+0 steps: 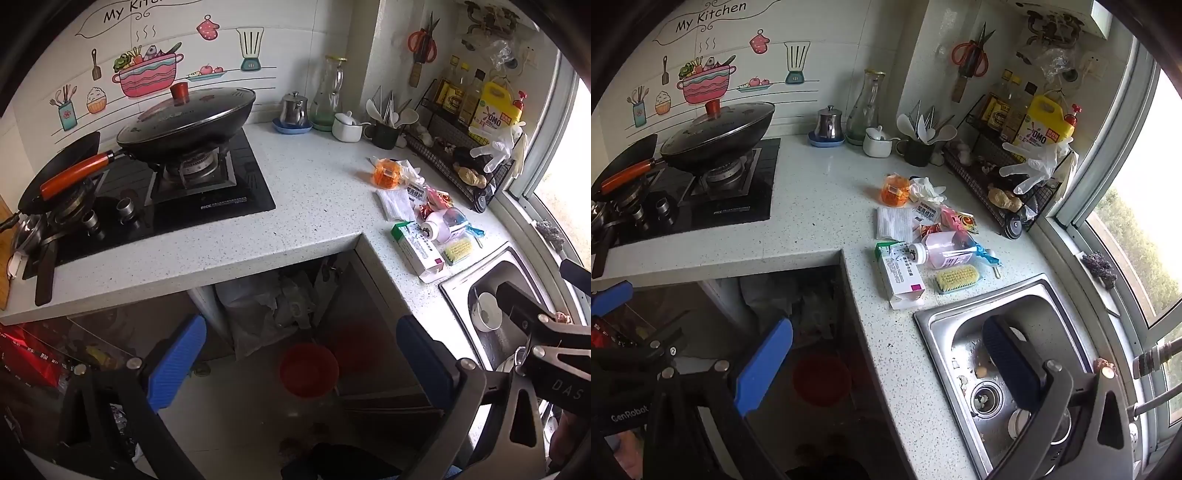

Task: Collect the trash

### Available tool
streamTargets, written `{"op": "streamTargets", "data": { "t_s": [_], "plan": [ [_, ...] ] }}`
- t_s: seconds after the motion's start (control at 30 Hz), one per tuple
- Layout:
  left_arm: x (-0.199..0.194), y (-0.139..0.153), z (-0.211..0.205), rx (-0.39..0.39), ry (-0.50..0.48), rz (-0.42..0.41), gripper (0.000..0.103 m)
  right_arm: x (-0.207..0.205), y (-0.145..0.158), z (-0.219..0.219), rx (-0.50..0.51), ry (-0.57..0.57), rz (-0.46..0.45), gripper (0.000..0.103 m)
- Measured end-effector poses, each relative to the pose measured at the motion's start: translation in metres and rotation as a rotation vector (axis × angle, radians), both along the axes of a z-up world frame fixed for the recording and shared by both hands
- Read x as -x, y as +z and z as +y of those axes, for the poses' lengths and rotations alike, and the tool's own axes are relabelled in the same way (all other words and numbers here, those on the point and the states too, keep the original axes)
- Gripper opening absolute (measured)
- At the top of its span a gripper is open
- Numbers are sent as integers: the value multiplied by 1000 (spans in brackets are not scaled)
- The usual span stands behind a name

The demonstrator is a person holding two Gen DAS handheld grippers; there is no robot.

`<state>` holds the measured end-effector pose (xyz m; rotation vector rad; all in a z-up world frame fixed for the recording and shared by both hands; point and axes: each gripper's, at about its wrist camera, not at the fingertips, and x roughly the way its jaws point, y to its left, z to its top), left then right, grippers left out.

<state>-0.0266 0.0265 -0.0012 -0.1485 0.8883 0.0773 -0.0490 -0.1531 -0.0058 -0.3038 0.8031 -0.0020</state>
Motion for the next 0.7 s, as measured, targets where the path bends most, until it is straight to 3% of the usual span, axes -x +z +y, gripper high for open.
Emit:
{"op": "streamTargets", "data": {
  "t_s": [0.7],
  "plan": [
    [23,7,14,-10,26,-35,102,16,0,21,-8,27,-13,103]
  ]
}}
